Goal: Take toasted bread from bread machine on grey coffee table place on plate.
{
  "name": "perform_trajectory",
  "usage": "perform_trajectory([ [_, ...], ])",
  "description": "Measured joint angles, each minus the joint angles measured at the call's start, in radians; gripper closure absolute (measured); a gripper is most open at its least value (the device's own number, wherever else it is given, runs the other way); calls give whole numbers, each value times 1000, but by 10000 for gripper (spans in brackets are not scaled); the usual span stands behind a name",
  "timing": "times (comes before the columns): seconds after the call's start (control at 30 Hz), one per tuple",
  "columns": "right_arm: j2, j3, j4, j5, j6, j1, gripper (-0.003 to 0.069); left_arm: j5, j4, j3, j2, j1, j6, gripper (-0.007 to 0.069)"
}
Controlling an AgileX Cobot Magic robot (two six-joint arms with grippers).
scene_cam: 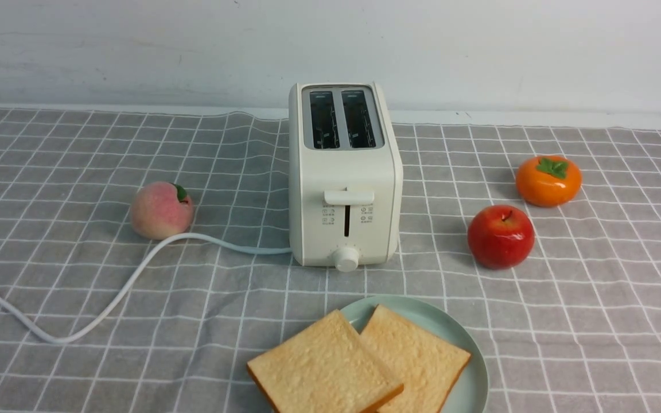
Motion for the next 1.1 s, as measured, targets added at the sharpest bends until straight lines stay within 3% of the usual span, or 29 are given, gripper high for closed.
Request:
perform_trajectory([
  [0.17,0,0,0,0,0,0,609,-84,-34,76,-10,16,44,624],
  [0.37,0,1,0,0,0,0,605,-45,-30,191,-13,66,-88,620],
  [0.7,0,1,0,-1,0,0,590,-23,-18,198,-13,168,-116,608],
  [1.1,0,1,0,-1,0,0,575,-23,-14,198,-13,170,-118,597],
])
